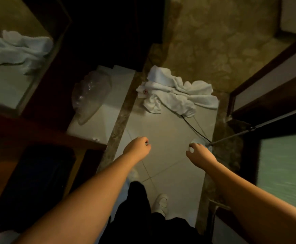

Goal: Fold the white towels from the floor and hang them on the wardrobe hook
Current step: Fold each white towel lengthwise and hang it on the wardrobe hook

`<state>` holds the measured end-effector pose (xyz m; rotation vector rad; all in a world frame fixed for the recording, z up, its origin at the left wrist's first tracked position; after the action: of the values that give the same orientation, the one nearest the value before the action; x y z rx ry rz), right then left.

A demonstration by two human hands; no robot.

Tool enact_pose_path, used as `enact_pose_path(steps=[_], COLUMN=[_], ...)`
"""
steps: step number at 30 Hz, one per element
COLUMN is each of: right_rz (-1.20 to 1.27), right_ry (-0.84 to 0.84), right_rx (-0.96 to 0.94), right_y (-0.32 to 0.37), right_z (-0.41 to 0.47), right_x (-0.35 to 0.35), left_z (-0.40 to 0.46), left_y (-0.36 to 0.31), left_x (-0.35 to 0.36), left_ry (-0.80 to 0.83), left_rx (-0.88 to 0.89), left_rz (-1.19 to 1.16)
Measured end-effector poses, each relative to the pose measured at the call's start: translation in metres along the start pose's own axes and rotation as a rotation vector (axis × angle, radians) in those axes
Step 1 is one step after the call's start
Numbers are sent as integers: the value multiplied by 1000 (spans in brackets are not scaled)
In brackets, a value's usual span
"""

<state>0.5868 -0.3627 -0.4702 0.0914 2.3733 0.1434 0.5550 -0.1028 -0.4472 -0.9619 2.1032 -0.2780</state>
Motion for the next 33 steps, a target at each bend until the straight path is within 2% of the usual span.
enact_pose_path(steps=[9,14,18,25,33], right_rz=[192,258,378,537,615], right_ry=[-11,103,118,124,110], right_rx=[259,384,407,430,465], right_y=[-46,-69,-78,-132,-228], right_z=[141,221,288,421,534], right_x=[-71,-73,-80,-70,-80], left_z=[220,330,402,515,615], left_y=[-112,-132,-136,-154,-237], left_x=[-17,-29,-29,24,90], left_ry=[168,240,252,297,312], left_rx=[124,119,115,106,113], left_rz=[64,111,190,300,302])
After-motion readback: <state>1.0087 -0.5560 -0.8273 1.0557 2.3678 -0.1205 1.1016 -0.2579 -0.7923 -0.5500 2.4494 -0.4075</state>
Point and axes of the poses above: each hand's wrist, its own z-axis towards the middle knuckle, its own x-axis out of the palm, y = z × x, the point moved 10 cm from there along z, towards the middle knuckle, and after that the axes turned 9 degrees about -z, right-handed, at the moved point
